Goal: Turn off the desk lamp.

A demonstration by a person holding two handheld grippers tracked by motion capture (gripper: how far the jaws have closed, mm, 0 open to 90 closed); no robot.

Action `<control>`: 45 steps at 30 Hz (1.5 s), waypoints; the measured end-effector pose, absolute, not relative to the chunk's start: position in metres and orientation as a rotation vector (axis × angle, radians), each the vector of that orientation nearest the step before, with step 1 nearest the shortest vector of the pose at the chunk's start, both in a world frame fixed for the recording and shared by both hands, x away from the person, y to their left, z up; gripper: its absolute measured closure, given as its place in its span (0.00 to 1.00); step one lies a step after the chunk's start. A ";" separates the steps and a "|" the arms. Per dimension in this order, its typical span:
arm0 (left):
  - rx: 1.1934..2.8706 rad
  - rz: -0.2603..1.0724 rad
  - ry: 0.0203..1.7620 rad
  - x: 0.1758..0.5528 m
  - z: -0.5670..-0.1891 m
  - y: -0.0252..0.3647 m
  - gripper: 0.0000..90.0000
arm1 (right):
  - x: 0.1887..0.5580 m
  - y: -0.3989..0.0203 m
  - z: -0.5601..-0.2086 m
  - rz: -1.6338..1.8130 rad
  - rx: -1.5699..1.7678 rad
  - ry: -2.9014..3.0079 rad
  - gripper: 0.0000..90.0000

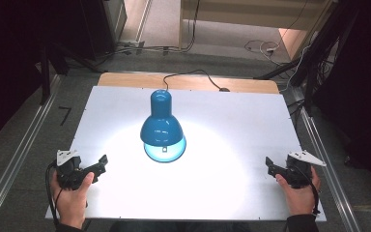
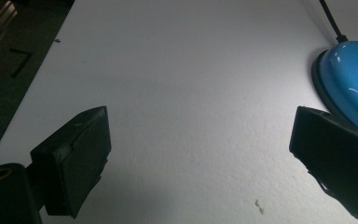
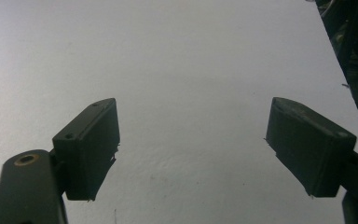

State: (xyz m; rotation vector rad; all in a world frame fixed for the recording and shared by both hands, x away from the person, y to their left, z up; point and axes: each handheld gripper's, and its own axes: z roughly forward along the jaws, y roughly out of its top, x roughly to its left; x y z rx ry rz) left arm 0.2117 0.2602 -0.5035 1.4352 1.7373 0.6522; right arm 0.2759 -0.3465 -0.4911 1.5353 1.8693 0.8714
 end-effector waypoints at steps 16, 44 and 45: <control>1.434 0.654 1.731 0.212 -0.503 0.258 0.07 | 0.274 -0.351 -0.491 0.876 1.559 1.855 0.18; 1.448 0.649 1.718 0.216 -0.504 0.251 0.07 | 0.272 -0.357 -0.491 0.885 1.593 1.837 0.18; 1.448 0.649 1.718 0.216 -0.504 0.251 0.07 | 0.272 -0.357 -0.491 0.885 1.593 1.837 0.18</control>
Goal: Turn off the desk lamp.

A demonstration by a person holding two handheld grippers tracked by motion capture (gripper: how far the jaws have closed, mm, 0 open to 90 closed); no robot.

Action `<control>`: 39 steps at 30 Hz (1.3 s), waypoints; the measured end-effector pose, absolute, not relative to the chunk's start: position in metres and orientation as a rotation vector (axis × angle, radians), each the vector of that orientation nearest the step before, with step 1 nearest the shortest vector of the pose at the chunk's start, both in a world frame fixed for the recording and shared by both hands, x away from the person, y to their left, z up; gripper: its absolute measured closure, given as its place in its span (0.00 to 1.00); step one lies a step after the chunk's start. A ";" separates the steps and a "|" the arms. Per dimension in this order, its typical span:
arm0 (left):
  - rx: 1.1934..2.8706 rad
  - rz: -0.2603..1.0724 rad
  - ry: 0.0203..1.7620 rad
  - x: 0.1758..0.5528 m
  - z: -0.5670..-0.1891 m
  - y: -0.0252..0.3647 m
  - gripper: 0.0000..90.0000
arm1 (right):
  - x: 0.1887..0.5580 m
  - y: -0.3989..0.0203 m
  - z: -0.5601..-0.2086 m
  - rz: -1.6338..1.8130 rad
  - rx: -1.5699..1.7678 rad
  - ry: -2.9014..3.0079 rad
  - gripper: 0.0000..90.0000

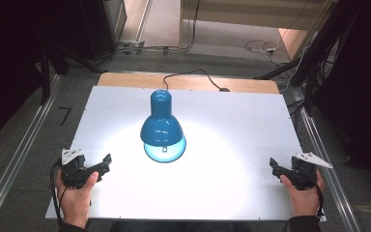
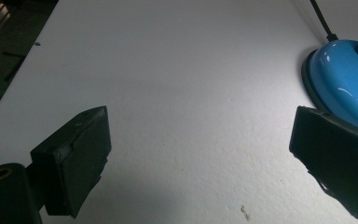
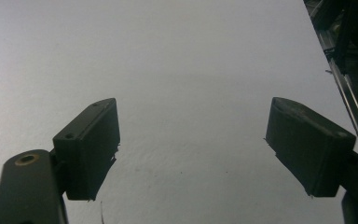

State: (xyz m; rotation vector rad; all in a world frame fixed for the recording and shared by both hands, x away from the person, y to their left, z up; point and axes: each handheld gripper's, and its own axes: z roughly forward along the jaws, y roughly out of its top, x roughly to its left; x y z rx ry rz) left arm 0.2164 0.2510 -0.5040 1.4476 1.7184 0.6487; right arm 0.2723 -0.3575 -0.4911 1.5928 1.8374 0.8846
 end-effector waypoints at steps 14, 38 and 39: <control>1.465 0.648 1.690 0.219 -0.503 0.241 0.07 | 0.271 -0.359 -0.491 0.888 1.605 1.829 0.18; 1.489 0.621 1.643 0.225 -0.501 0.223 0.07 | 0.272 -0.360 -0.491 0.891 1.610 1.826 0.18; 1.490 0.621 1.643 0.225 -0.501 0.223 0.07 | 0.271 -0.360 -0.491 0.893 1.611 1.826 0.18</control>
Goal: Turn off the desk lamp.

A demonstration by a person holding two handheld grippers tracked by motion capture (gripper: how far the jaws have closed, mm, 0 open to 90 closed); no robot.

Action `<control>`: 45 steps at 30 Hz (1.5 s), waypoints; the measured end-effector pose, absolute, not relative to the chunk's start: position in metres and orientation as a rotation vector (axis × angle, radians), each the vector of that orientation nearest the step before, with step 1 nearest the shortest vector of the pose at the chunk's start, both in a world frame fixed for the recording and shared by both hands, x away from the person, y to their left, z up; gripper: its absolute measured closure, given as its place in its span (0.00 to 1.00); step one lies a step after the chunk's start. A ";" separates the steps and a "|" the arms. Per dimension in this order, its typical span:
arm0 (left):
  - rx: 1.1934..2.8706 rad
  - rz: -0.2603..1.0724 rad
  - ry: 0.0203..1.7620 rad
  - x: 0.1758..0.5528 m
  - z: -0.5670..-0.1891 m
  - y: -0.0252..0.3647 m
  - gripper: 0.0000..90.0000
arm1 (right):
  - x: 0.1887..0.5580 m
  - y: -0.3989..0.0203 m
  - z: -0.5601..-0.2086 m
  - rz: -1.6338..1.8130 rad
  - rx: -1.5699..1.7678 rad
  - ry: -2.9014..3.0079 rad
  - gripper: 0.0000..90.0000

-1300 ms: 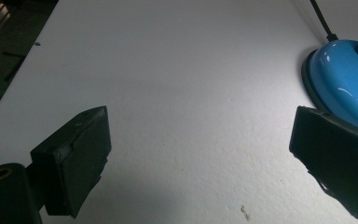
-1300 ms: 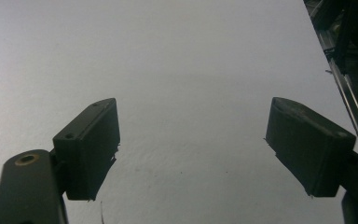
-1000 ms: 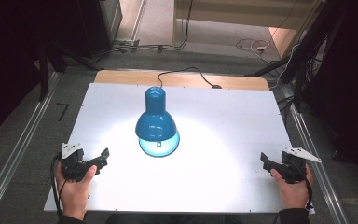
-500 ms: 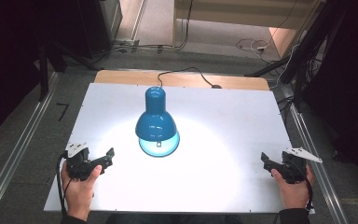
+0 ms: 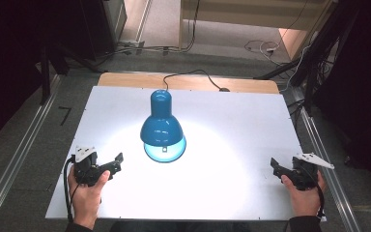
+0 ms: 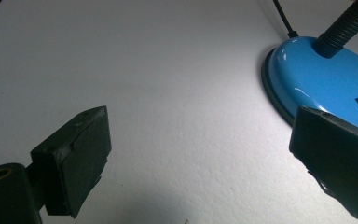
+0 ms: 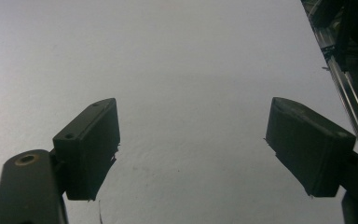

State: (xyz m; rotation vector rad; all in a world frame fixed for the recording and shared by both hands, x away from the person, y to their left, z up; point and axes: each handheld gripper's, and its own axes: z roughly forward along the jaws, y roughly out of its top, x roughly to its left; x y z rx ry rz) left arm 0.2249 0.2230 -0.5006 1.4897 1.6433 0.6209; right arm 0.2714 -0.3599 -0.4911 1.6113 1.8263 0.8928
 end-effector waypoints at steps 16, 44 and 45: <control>1.511 0.616 1.624 0.228 -0.500 0.214 0.07 | 0.272 -0.360 -0.492 0.888 1.613 1.829 0.18; 1.541 0.600 1.577 0.236 -0.497 0.192 0.07 | 0.272 -0.360 -0.492 0.890 1.616 1.833 0.18; 1.544 0.601 1.574 0.236 -0.497 0.191 0.07 | 0.272 -0.360 -0.492 0.889 1.615 1.833 0.18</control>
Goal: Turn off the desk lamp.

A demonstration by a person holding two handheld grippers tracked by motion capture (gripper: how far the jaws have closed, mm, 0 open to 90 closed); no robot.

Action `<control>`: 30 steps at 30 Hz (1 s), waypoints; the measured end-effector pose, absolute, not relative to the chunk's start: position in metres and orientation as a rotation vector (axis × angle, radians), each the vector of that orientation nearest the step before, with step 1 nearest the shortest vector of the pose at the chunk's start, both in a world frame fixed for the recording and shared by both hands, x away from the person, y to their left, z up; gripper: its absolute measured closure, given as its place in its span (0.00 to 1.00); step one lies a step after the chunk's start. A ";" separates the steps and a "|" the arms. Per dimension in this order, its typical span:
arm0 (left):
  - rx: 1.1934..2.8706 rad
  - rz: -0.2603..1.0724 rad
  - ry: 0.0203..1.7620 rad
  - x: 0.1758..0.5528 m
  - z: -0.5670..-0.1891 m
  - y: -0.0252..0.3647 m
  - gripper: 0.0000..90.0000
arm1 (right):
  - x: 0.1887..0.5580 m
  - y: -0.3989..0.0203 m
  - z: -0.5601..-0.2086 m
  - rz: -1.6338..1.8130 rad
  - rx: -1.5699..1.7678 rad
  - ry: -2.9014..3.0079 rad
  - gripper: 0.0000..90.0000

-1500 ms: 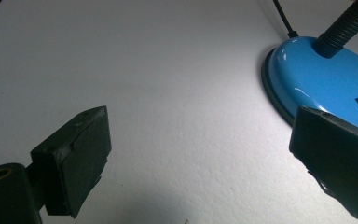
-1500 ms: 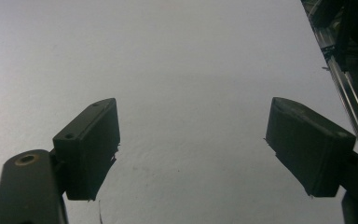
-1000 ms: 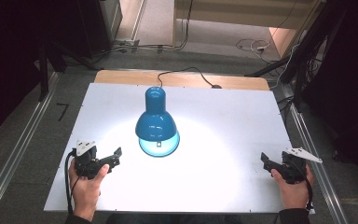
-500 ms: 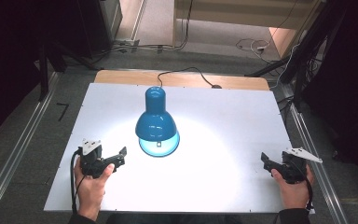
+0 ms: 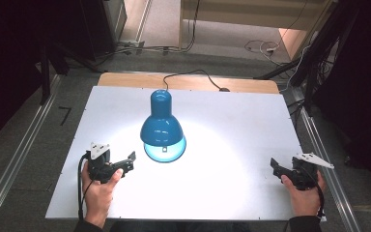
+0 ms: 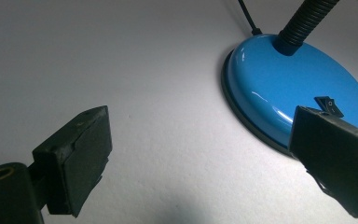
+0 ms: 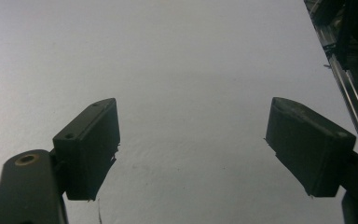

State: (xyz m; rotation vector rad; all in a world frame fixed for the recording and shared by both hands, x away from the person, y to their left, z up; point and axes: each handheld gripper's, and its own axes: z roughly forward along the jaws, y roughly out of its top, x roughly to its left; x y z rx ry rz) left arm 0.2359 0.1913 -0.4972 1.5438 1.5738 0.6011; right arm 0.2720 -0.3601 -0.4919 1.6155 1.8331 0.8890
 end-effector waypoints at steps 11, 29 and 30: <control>1.555 0.606 1.556 0.239 -0.496 0.184 0.08 | 0.272 -0.360 -0.492 0.888 1.614 1.834 0.18; 1.571 0.594 1.540 0.244 -0.497 0.172 0.08 | 0.272 -0.360 -0.493 0.888 1.618 1.836 0.18; 1.573 0.595 1.538 0.245 -0.497 0.170 0.08 | 0.272 -0.360 -0.493 0.888 1.618 1.835 0.18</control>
